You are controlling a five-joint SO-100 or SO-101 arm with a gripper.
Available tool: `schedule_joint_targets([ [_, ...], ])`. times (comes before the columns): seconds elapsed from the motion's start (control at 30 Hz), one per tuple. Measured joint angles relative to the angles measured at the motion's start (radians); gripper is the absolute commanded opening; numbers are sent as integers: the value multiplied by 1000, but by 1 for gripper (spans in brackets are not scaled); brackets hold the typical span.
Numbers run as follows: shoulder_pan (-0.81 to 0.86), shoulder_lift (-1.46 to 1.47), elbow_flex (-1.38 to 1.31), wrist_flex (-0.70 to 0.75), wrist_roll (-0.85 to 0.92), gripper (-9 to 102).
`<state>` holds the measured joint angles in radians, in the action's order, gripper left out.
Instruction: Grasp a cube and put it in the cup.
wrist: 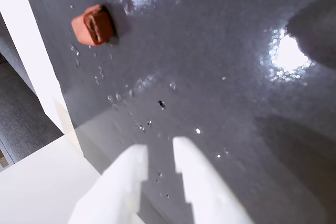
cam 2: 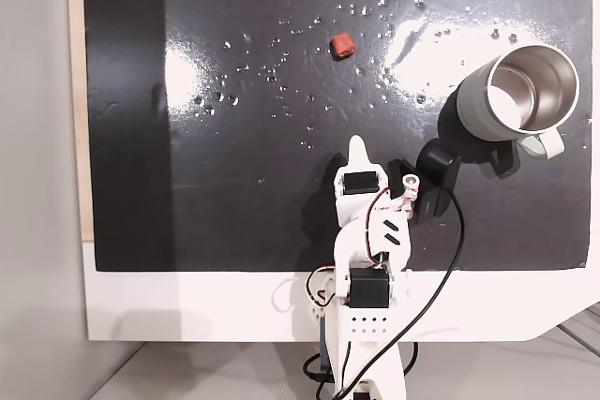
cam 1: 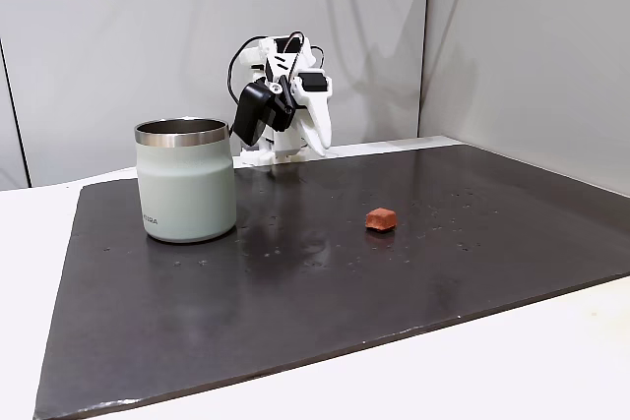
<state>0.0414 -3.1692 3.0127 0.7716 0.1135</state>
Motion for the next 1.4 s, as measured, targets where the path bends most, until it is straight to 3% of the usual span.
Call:
schedule_joint_targets([
  [0.23, 3, 0, 0, 0, -104, 0],
  [0.97, 0, 0, 0, 0, -110, 0],
  [1.4, -23, 0, -195, 129, -63, 0],
])
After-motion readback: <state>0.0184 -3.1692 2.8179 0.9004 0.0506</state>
